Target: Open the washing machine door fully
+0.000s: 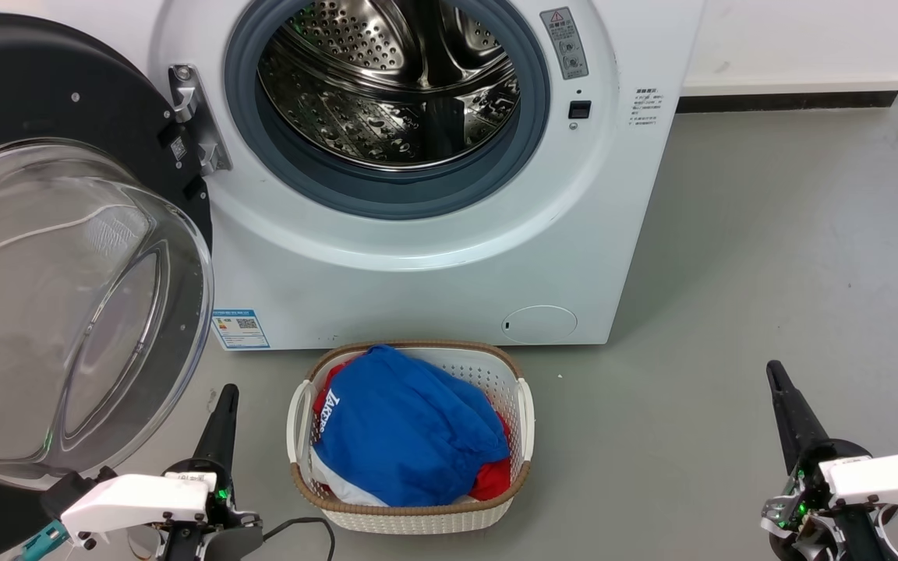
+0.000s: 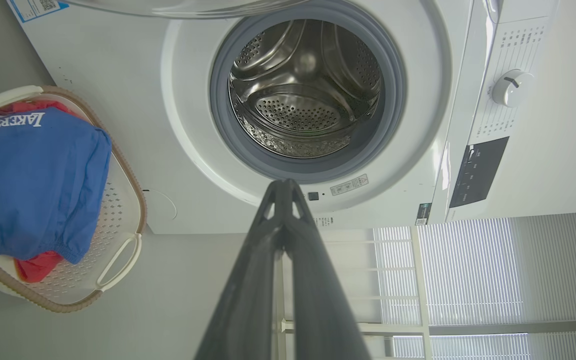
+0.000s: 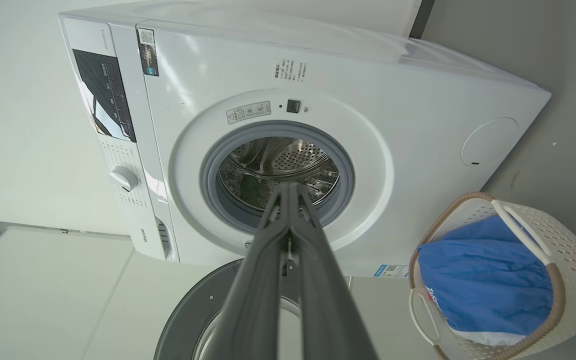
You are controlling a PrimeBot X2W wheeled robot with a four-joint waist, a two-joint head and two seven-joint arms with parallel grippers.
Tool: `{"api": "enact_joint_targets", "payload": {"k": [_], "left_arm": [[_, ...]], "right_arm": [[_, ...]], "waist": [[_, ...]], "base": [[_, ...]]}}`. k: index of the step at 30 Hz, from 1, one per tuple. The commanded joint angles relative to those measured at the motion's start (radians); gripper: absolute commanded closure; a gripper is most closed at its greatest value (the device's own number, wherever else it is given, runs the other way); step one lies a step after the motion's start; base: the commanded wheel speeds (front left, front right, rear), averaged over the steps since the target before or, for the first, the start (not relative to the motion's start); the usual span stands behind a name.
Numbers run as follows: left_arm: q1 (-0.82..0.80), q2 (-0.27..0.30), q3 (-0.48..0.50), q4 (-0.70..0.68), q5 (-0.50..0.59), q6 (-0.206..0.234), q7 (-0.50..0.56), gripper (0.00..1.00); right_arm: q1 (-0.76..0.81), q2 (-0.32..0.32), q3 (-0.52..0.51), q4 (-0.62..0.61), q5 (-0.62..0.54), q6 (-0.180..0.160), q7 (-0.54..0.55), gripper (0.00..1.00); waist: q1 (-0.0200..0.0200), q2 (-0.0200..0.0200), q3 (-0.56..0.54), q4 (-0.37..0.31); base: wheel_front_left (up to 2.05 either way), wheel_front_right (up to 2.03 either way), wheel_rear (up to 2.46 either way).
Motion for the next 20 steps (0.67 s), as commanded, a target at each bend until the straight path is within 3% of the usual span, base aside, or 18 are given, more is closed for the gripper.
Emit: {"api": "enact_joint_targets", "payload": {"k": [1,20], "left_arm": [[-0.017,0.0,0.006,-0.005,-0.02,-0.006,0.007,1.0],[-0.024,-0.01,0.029,-0.006,-0.139,-0.02,0.04,1.0]], "right_arm": [[-0.018,-0.001,-0.004,0.0,0.024,0.0,0.005,1.0],[-0.032,0.004,-0.021,0.019,0.149,0.0,0.024,1.0]], "waist": [[0.0,0.0,0.0,0.0],[0.0,0.0,-0.001,0.006]], "base": [[0.0,0.0,0.0],[0.0,0.0,0.0]]}}
